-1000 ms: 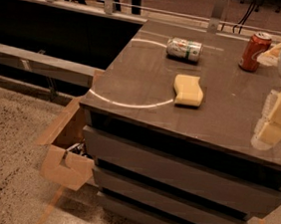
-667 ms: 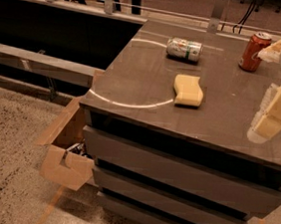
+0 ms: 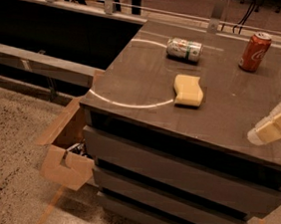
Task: Move coke can near sponge
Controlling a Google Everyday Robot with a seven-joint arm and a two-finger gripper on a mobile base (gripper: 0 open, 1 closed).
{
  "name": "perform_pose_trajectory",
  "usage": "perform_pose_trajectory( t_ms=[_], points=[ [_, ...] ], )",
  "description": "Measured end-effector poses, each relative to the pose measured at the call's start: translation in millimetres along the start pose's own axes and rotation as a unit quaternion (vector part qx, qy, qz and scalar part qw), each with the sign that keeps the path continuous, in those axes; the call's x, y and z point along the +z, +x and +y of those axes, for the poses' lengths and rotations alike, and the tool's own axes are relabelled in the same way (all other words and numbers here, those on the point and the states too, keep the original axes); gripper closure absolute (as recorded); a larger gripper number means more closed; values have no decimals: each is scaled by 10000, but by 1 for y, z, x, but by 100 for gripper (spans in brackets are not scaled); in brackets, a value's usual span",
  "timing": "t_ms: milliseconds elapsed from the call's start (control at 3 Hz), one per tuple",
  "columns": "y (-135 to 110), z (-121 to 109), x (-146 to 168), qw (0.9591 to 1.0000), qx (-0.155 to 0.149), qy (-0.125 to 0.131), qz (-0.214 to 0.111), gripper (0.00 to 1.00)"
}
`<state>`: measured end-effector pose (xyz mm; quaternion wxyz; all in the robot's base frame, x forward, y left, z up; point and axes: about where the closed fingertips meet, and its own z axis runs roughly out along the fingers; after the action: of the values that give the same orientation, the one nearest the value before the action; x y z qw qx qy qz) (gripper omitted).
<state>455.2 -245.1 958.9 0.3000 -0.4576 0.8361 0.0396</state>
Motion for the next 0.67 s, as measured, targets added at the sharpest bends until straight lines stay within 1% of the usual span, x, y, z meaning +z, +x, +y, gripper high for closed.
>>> perform_pose_trajectory(
  t_ms=[333,667],
  points=[
    [25,-24,2,9950,681,524,-505,0],
    [50,-42,5,9813,1233,972,-1115,0]
  ],
)
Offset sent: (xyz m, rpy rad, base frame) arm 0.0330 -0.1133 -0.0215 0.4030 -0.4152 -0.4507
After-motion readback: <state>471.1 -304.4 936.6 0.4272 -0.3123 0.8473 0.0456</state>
